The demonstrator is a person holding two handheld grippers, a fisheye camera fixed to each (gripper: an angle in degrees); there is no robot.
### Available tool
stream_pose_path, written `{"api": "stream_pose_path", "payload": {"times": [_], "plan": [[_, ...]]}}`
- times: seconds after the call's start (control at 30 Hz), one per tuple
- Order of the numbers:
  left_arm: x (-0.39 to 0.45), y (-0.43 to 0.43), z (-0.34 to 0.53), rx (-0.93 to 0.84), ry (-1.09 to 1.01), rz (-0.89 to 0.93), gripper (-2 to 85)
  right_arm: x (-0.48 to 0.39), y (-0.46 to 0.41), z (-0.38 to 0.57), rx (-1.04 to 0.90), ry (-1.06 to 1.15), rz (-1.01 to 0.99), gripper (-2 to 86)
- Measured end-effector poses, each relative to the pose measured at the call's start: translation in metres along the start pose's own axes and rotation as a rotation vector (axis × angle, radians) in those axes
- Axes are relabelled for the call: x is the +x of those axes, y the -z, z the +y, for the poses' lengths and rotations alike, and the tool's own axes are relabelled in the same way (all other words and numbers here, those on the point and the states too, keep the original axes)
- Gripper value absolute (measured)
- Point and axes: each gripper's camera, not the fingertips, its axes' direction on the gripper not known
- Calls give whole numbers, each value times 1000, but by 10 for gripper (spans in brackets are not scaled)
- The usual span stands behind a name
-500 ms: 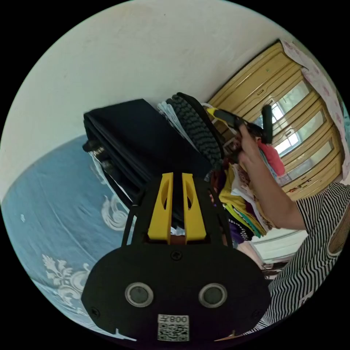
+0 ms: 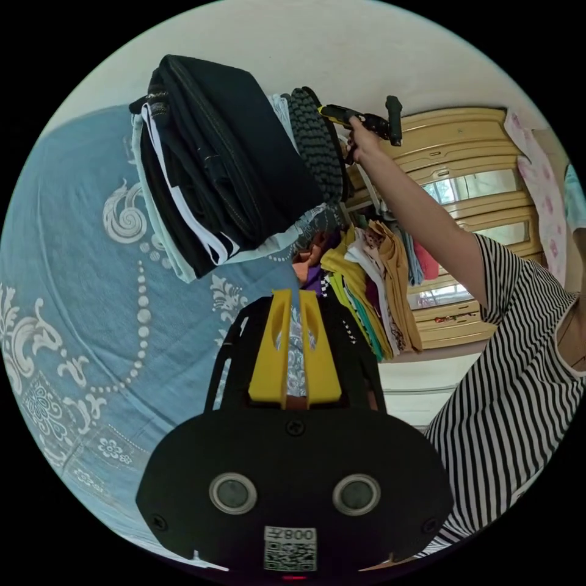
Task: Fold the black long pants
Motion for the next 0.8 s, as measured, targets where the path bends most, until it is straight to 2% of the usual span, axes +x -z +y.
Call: {"api": "stream_pose_path", "payload": {"times": [0.17,0.4,0.8], "plan": [[1,23,41,36,12,65,17,46,34,7,41,-144,-162,30],[10,70,120,85,-9,91,11,101,134,50,267,-258,-495,22],[50,175,309,222,-107,46,16,46,336,99,519,-36,-726,22]]}}
